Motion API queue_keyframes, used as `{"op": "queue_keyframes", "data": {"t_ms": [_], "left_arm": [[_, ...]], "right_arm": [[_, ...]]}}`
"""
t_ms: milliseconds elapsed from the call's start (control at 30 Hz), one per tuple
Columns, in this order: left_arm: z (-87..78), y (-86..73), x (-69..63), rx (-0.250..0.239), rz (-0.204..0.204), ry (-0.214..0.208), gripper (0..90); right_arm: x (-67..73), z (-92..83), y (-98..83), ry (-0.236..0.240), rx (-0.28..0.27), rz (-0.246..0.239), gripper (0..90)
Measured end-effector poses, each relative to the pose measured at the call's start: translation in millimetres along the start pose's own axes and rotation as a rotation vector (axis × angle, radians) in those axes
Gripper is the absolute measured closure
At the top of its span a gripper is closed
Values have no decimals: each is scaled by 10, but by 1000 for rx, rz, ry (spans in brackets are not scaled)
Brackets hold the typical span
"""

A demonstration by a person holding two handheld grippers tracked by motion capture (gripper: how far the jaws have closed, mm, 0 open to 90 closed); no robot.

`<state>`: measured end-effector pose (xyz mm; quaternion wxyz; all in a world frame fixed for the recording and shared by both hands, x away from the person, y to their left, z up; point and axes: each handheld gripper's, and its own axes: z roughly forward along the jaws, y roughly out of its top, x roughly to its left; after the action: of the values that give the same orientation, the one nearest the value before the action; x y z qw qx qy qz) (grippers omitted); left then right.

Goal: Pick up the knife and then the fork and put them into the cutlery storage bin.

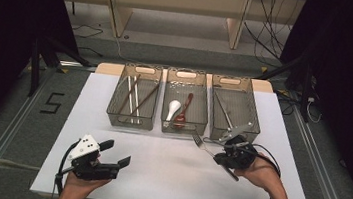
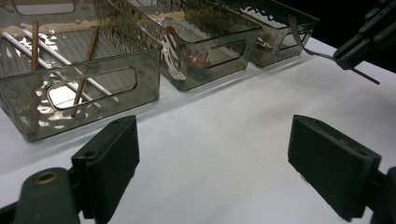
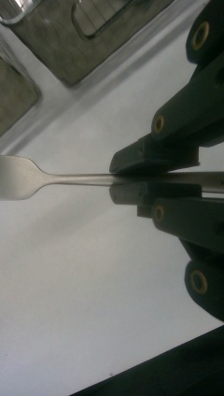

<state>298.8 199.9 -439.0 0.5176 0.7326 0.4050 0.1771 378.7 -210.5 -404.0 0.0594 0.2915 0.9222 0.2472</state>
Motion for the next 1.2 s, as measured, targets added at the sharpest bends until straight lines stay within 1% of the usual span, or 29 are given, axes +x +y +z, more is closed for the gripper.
{"op": "queue_keyframes", "data": {"t_ms": [33, 133, 200, 233, 267, 400, 467, 500, 567, 600, 633, 667, 700, 767, 800, 833, 1000, 1200], "left_arm": [[0, 0, 1, 0, 1, 0, 161], [-1, 1, 4, 1, 1, 1, 161], [-1, 0, 5, 2, 1, 1, 161], [0, 0, 6, 1, 0, 1, 161], [2, 0, 6, 2, 0, 1, 161], [1, -1, 7, 2, -2, 0, 161], [2, -1, 9, 0, -4, 1, 161], [1, -1, 8, 0, -5, 0, 161], [0, -1, 9, 0, -3, 2, 161], [1, -2, 9, -1, -5, 1, 161], [-1, -1, 11, 0, -4, 2, 161], [0, -1, 11, 0, -5, 2, 161], [0, -1, 12, -1, -4, 3, 161], [1, -1, 12, 0, -4, 2, 161], [1, -1, 11, 0, -4, 1, 161], [1, -1, 12, 0, -3, 2, 161], [0, -1, 13, 1, -5, 0, 161], [0, 0, 14, 1, -4, 0, 161]], "right_arm": [[-13, -16, 12, -1, -7, 12, 843], [-61, -55, 58, -1, -44, 10, 843], [-85, -94, 100, 2, -57, 29, 843], [-107, -104, 117, -3, -72, 24, 843], [-126, -122, 138, 0, -79, 32, 843], [-223, -176, 225, -14, -100, 56, 843], [-277, -204, 273, -15, -109, 76, 843], [-311, -212, 295, -21, -116, 78, 843], [-371, -230, 342, -34, -120, 96, 843], [-416, -249, 370, -42, -123, 114, 843], [-447, -257, 384, -48, -129, 116, 843], [-481, -279, 407, -52, -132, 137, 843], [-536, -295, 430, -59, -147, 145, 843], [-604, -321, 466, -73, -155, 168, 843], [-650, -333, 489, -79, -156, 187, 843], [-678, -338, 502, -78, -153, 198, 843], [-876, -334, 567, -106, -153, 248, 843], [-1070, -329, 635, -146, -172, 321, 843]]}}
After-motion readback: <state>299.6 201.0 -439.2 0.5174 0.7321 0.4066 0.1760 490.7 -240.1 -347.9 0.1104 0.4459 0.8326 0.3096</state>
